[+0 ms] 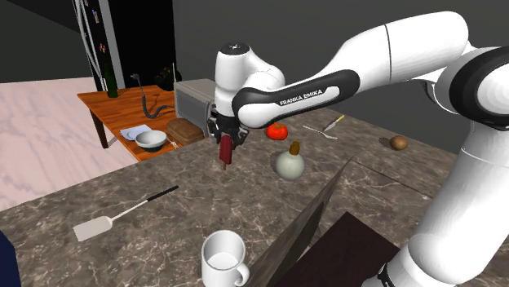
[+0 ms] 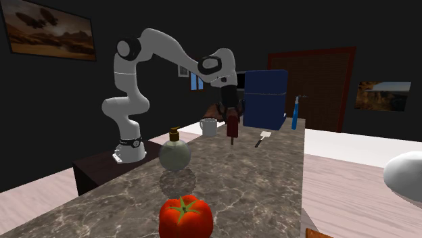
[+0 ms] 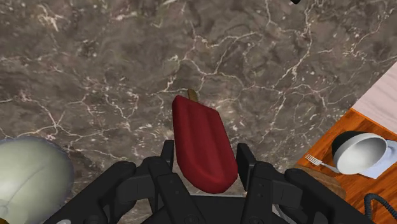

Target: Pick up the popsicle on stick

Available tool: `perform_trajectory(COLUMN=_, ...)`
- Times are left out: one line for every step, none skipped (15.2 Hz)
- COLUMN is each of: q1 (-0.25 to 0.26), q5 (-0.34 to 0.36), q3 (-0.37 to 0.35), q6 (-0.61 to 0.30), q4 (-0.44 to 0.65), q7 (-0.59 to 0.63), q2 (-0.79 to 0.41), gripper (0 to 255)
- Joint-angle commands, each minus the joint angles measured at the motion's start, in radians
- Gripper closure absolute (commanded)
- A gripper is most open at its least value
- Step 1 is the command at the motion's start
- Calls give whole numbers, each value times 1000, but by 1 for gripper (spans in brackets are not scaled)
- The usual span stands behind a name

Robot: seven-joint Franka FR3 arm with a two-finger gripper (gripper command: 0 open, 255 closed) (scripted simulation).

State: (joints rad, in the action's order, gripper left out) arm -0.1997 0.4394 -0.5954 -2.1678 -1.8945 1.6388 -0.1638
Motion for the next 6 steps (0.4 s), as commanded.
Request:
perform_trajectory(q1=-1, q5=-13, q3=-3, q6=23, q4=17, q7=-12, q2=10, gripper=255)
perform_trajectory(q1=-1, q5=-18, q3=-4, q6=34, q4=25, q7=-18, q2=14, gripper=255)
perform_trajectory(q1=-2, q5=-24, q3=-5, q6=45, q4=34, q7=-24, q2=18, gripper=255)
perform_trajectory(q1=-2, q5=-29, q3=-6, q6=56, q4=43, q7=-30, q2=22, gripper=255)
perform_trajectory(q1=-2, q5=-30, q3=-6, q6=58, q4=44, q7=-31, q2=23, gripper=255)
perform_trajectory(q1=-2, q5=-30, q3=-6, q6=58, q4=44, q7=-31, q2=23, gripper=255)
